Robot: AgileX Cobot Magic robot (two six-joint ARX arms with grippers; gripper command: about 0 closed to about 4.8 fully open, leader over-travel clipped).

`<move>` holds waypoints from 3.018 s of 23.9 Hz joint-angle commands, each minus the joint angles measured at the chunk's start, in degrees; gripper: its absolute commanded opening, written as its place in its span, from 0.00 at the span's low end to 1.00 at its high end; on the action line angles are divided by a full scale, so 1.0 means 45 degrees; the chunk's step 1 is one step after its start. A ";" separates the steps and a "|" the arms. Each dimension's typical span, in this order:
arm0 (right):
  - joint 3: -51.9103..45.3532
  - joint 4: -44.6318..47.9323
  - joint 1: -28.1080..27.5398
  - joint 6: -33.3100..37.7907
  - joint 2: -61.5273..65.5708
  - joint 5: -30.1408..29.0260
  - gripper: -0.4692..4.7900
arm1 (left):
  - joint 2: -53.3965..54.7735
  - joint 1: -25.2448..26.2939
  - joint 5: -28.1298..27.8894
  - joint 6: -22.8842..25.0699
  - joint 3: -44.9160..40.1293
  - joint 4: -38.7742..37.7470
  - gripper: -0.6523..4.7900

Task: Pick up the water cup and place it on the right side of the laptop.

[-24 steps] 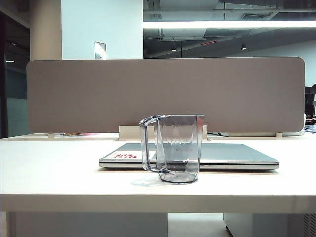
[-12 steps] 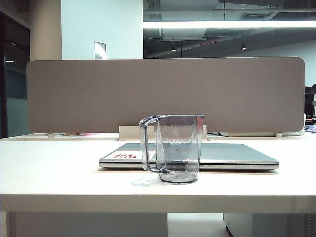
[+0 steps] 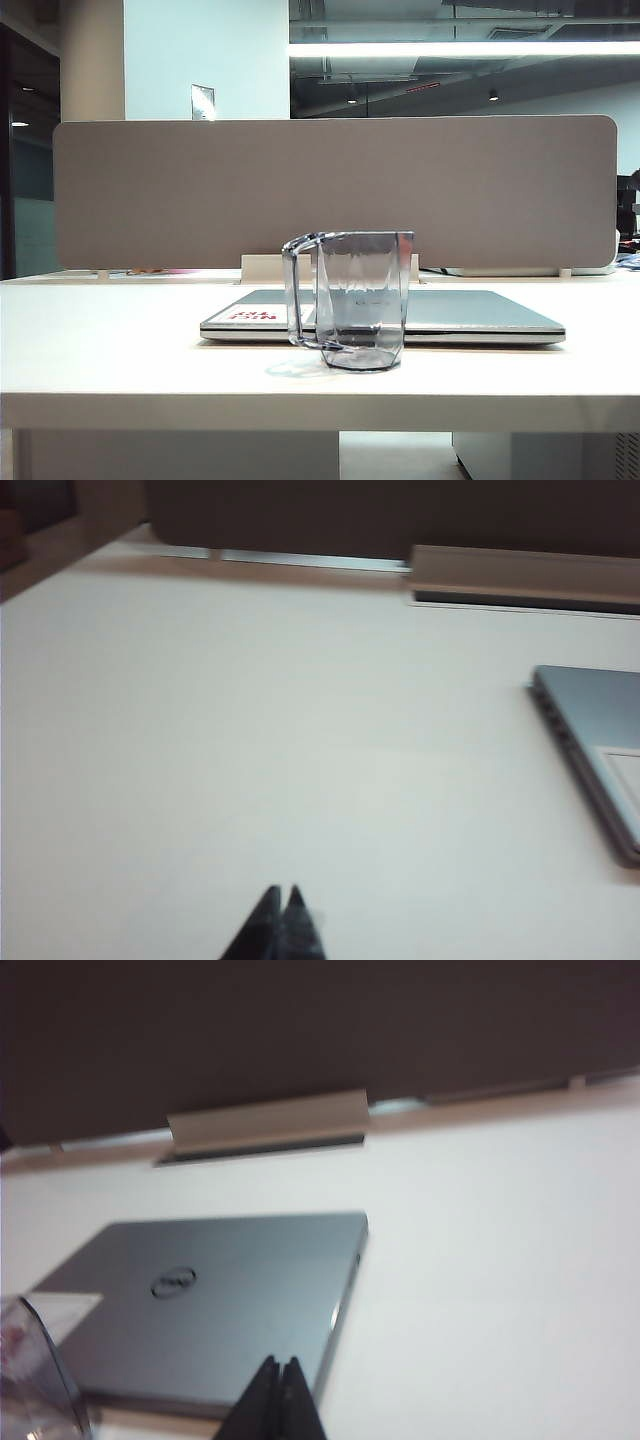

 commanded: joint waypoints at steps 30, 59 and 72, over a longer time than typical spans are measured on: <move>0.5139 -0.1418 0.1452 -0.0661 0.5673 -0.1671 0.07 | 0.5542 -0.1671 0.4648 0.0102 0.3041 0.1341 0.11; 0.5110 -0.4347 0.1632 -0.0680 0.5673 -0.1948 0.07 | 1.9079 -0.8238 0.1914 -0.0665 0.7436 0.5430 0.11; 0.5110 -0.4347 0.2074 -0.0680 0.5678 -0.1851 0.07 | 1.9744 -0.8718 0.2191 -0.1277 0.8490 0.3876 0.11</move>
